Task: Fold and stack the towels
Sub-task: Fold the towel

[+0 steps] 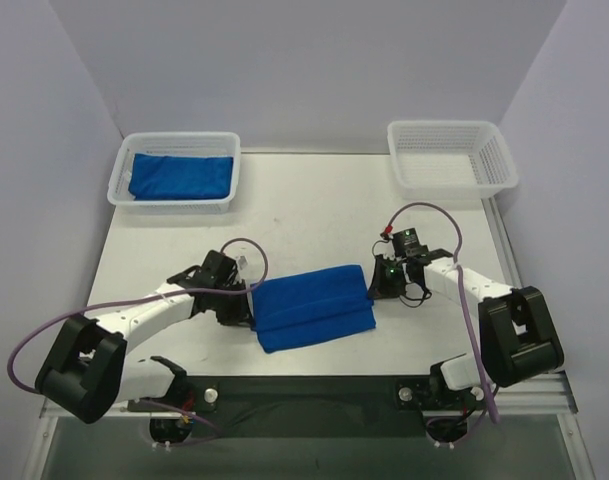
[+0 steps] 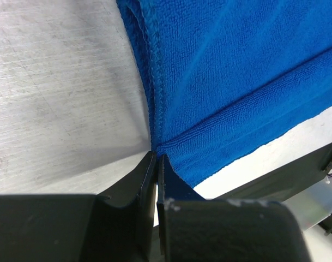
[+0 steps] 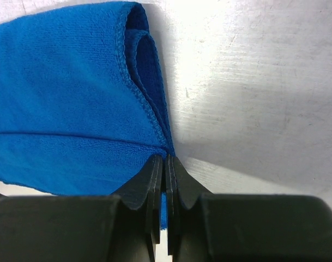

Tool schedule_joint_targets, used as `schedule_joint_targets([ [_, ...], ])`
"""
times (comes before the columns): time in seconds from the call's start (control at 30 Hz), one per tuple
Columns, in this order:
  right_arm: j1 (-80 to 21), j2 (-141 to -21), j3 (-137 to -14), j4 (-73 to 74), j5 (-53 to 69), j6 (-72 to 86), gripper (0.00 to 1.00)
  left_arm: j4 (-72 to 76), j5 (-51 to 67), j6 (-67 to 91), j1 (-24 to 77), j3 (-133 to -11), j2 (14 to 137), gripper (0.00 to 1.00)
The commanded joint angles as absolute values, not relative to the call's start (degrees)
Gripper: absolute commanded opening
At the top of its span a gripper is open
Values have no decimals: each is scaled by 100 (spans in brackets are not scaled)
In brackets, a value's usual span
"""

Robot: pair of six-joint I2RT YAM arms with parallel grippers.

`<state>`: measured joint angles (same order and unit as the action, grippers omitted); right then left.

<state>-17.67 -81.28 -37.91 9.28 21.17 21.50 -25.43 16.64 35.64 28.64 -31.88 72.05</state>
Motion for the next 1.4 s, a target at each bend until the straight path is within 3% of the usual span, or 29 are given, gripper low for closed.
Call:
schedule_joint_targets([
  [0.0, -1732, -8033, -4042, 932, 1916, 2250, 0, -2426, 1346, 3665, 2874, -3454, 7119, 0],
  [0.33, -1609, -8911, -4140, 282, 2100, 2715, 0, -2021, 1108, 3305, 2444, -4516, 8857, 0],
  [0.57, -1494, -9378, -4657, 149, 2013, 2733, 0, -2144, 1089, 2839, 2127, -5430, 9325, 0],
  [1.1, -1485, -8017, -4623, 791, 1986, 2391, 0, -2830, 1318, 2504, 2118, -5168, 7666, 0],
  [1.37, -1520, -7743, -4246, 870, 2048, 2689, 0, -2699, 1573, 2733, 2206, -4431, 7664, 0],
])
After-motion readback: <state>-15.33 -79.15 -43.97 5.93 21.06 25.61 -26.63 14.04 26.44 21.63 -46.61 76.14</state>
